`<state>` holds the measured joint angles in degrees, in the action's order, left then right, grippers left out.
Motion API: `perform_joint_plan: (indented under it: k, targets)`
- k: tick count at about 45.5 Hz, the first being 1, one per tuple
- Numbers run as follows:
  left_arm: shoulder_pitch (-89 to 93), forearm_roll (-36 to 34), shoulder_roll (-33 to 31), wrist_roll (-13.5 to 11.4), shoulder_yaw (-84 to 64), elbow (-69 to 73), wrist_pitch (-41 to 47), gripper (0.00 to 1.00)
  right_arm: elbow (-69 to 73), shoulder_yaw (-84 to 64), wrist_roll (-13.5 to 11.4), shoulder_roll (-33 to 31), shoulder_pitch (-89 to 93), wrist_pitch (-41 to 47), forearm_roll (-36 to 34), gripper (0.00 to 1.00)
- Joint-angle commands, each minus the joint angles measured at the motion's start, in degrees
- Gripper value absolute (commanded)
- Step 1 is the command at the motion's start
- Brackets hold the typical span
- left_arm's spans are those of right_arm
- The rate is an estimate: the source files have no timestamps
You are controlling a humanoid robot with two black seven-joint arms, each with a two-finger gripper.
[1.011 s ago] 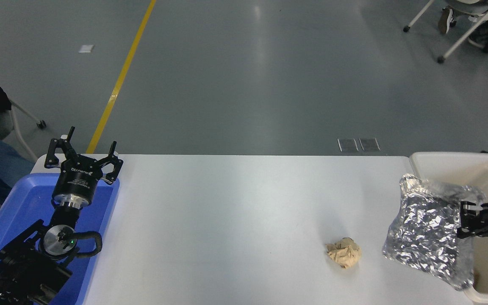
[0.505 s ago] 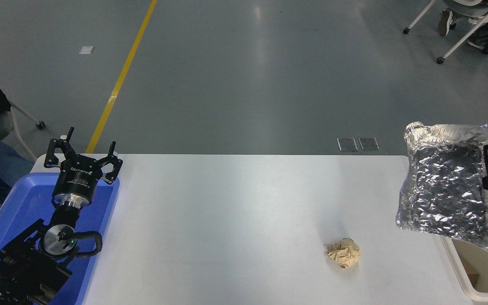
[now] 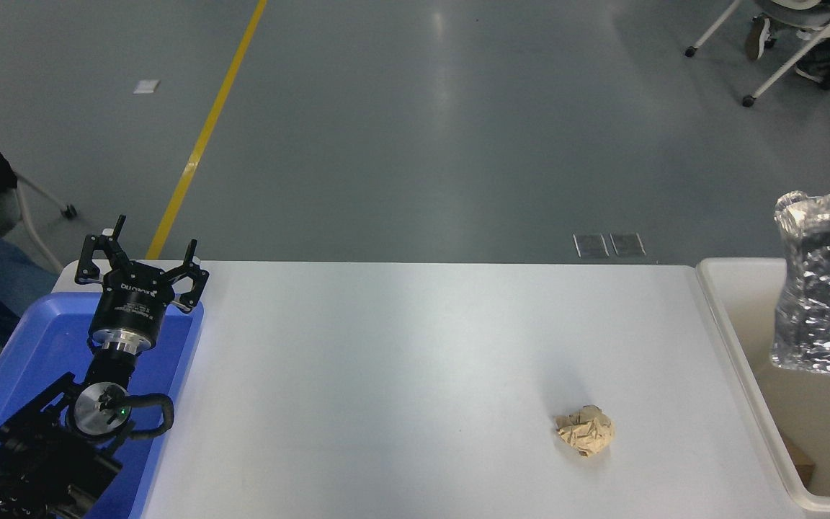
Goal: Pick up foil plate and place in dustbin
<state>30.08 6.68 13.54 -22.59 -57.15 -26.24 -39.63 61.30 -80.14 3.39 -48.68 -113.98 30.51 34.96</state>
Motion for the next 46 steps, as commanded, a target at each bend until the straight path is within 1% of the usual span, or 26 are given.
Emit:
perform_joint_plan:
  k: [1, 4, 7, 12, 19, 34, 35, 36, 37, 38, 46]
  targets:
    - [0.1, 0.0, 0.0, 0.0, 0.0, 0.0, 0.0, 1.0, -21.3, 20.2, 0.6, -3.0, 33.0, -10.3, 3.6, 0.0]
    - [0.0, 0.0, 0.0, 0.0, -0.1, 0.0, 0.0, 1.0, -26.7, 27.7, 0.6, -1.2, 43.7, -12.5, 3.7, 0.0]
    - [0.1, 0.0, 0.0, 0.0, -0.1, 0.0, 0.0, 1.0, -32.7, 33.2, 0.7, 2.2, 53.0, -14.6, 3.7, 0.0]
    - [0.1, 0.0, 0.0, 0.0, -0.1, 0.0, 0.0, 1.0, -40.2, 36.0, 0.7, 7.4, 61.9, -18.4, 3.7, 0.0]
    - [0.0, 0.1, 0.0, -0.1, -0.1, 0.0, 0.1, 1.0, -41.9, 36.5, 0.0, 11.6, 65.9, -22.3, 3.7, 0.0]
    - [0.0, 0.1, 0.0, -0.1, -0.2, 0.0, 0.1, 1.0, -43.5, 37.9, -0.4, 14.5, 67.8, -25.2, 5.1, 0.0]
    - [0.0, 0.1, 0.0, -0.1, -0.2, 0.0, 0.2, 1.0, -43.3, 38.6, -0.4, 14.7, 67.8, -25.3, 5.2, 0.1]
    - [0.1, 0.1, 0.0, -0.1, -0.2, 0.0, 0.2, 1.0, -43.1, 39.3, -0.4, 14.8, 67.9, -25.2, 5.1, 0.35]
    - [0.0, 0.1, 0.0, -0.1, -0.2, 0.0, 0.1, 1.0, -43.0, 40.0, -0.4, 14.8, 68.0, -25.2, 5.1, 0.75]
    - [0.1, 0.1, 0.0, -0.1, -0.2, 0.0, 0.1, 1.0, -42.8, 40.8, -0.4, 14.8, 68.0, -25.1, 5.0, 1.0]
    - [0.1, 0.1, 0.0, -0.1, -0.2, 0.0, 0.1, 1.0, -40.6, 42.6, -0.4, 14.9, 67.4, -24.5, 4.9, 1.0]
